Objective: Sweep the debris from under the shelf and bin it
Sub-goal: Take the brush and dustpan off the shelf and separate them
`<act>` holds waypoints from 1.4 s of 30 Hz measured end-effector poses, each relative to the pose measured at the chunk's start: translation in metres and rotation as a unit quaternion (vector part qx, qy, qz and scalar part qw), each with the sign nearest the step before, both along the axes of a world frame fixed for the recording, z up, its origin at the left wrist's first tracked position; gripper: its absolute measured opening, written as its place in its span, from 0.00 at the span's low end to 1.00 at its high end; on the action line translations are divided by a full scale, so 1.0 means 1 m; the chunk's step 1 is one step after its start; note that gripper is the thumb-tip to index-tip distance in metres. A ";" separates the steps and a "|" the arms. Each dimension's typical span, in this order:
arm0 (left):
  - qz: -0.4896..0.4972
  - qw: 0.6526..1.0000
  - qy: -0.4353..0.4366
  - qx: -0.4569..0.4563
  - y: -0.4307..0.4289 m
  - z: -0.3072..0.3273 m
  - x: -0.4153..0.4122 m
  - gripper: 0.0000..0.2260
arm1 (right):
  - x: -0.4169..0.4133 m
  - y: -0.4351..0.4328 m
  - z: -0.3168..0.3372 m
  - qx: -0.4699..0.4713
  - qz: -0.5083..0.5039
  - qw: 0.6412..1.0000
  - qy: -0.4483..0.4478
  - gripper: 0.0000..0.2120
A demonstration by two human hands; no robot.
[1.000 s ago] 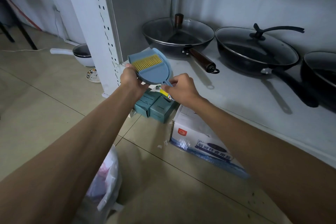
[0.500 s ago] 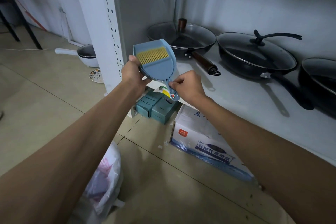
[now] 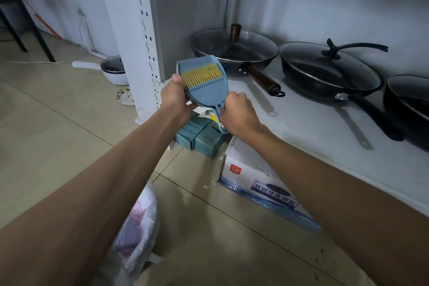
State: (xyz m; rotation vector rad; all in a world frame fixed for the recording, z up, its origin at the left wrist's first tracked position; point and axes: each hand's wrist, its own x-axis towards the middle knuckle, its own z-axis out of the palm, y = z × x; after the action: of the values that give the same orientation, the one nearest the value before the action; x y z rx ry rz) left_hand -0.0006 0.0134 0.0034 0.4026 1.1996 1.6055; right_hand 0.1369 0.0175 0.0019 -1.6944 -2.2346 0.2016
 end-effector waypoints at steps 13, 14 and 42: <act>0.045 0.994 -0.085 -0.048 0.010 -0.014 -0.007 0.16 | 0.028 0.003 0.004 0.017 -0.012 0.999 0.038 0.12; 0.049 0.993 -0.088 -0.054 0.011 -0.014 -0.010 0.16 | 0.031 0.000 0.005 0.022 -0.007 0.999 0.032 0.11; 0.032 0.986 -0.150 -0.070 0.043 -0.033 -0.021 0.10 | 0.108 -0.072 -0.046 -0.032 0.077 0.997 -0.007 0.09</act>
State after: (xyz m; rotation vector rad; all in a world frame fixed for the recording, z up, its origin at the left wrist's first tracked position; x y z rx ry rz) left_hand -0.0213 0.0568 -0.0301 0.0300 1.0931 1.5601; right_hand 0.2445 -0.0544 -0.0444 -1.5605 -2.3942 0.3026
